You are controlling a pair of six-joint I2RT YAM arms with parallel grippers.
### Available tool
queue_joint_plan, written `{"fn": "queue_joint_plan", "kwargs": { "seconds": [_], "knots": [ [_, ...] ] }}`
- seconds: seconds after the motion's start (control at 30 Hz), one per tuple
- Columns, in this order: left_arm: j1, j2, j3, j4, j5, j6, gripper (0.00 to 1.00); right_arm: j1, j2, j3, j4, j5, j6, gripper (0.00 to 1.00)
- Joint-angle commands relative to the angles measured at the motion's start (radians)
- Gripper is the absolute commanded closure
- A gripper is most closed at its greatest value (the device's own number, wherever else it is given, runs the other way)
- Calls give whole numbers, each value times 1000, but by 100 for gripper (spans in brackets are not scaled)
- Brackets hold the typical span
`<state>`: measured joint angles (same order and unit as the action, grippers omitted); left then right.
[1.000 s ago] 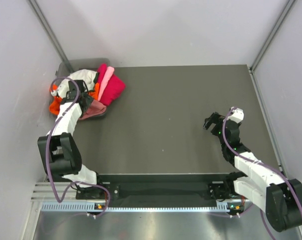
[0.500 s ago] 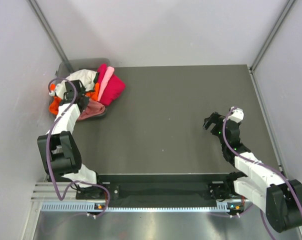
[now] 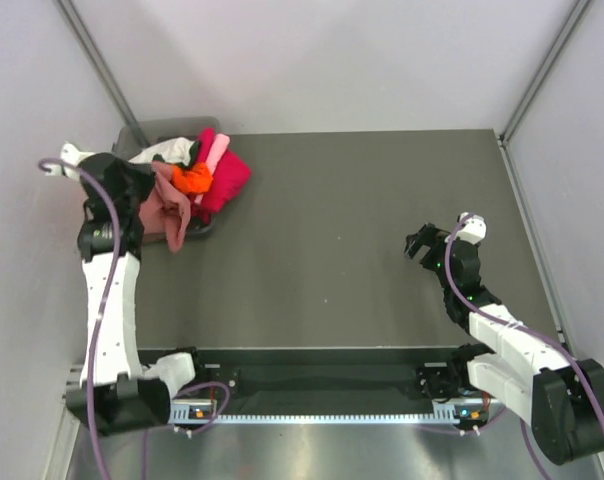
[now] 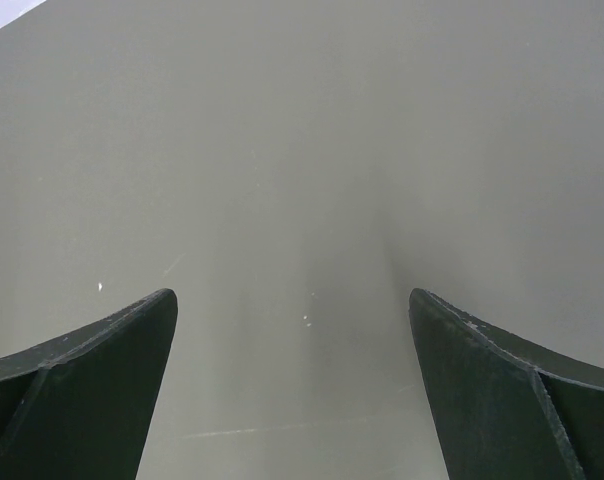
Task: Fold and stack the t-shirts
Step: Grab the tshirt from the pile, then move the tshirt to the center of the board
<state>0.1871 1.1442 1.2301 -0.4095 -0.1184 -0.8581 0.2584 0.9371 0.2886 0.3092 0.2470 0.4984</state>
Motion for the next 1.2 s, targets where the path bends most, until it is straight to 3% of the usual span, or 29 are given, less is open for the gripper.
{"fn": "queue_joint_plan", "kwargs": {
  "seconds": [0.0, 0.1, 0.27, 0.37, 0.5, 0.57, 0.73, 0.83, 0.97, 1.07, 1.13, 1.17],
  "knots": [
    [-12, -165, 152, 101, 98, -41, 100, -8, -1, 24, 62, -23, -8, 0],
    [-11, -173, 279, 119, 212, -113, 100, -10, -9, 24, 57, -17, -12, 0],
    [-24, -144, 305, 305, 400, -350, 100, -10, -21, 21, 54, -11, -15, 0],
    [-110, -120, 315, 360, 370, -407, 100, -8, -24, 21, 53, -6, -15, 0],
    [-464, -42, 324, 371, 205, -300, 100, -10, -24, 24, 48, -2, -17, 0],
    [-550, 1, 324, 362, 168, -253, 100, -10, -26, 26, 42, 5, -18, 0],
    [-900, 136, 287, 429, -50, -154, 100, -10, -49, 23, -1, 64, -21, 0],
    [-1054, 250, 373, 425, -102, -93, 100, -13, -50, 26, -62, 156, -1, 0],
    [-1075, 354, 605, 364, -113, -76, 100, -16, -52, 44, -114, 224, 19, 0],
    [-985, 419, 785, 226, -121, -64, 100, -16, -73, 38, -119, 236, 23, 0],
    [-916, 422, 804, 149, -89, -97, 100, -18, -86, 32, -116, 239, 23, 0],
    [-885, 413, 739, 144, -69, -111, 100, -19, -98, 27, -116, 238, 23, 0]
  ]
}}
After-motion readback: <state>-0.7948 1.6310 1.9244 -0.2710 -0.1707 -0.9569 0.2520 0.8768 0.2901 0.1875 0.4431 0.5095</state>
